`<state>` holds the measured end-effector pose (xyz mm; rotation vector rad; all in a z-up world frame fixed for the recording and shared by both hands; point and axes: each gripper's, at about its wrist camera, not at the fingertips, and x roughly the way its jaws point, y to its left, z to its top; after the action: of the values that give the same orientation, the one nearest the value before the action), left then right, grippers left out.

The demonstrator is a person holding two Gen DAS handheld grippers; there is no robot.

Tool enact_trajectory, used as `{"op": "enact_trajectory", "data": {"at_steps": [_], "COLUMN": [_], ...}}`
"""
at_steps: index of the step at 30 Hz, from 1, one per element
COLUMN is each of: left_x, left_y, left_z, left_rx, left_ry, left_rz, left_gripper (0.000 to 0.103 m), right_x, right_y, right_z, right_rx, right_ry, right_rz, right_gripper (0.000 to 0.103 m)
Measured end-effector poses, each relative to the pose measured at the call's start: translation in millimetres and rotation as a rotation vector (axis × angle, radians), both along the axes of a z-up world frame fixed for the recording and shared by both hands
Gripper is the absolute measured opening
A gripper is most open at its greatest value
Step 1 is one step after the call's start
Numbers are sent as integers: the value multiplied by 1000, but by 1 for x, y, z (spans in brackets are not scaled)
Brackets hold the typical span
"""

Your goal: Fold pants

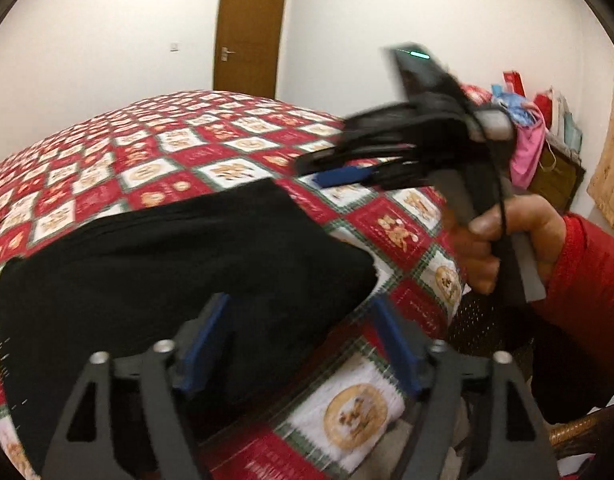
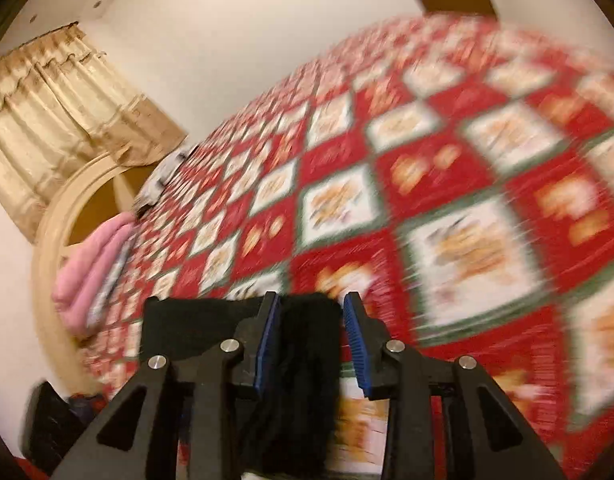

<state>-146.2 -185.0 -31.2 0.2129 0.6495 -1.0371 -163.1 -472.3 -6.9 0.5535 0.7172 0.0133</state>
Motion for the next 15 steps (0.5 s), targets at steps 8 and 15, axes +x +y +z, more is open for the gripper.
{"op": "enact_trajectory", "data": {"at_steps": [8,15], "left_x": [27,55], "left_y": [71,103], "left_z": [20,-11], "left_rx": [-49,45], "left_ry": [-1,54], "left_rz": [230,424], "left_gripper": [98,98], "right_x": [-33,-24], "right_y": [98,114], "right_z": [18,-36], "right_rx": [-138,-208], "right_ry": [-48,70], "right_rz": [219,217], "right_gripper": [35,35]}}
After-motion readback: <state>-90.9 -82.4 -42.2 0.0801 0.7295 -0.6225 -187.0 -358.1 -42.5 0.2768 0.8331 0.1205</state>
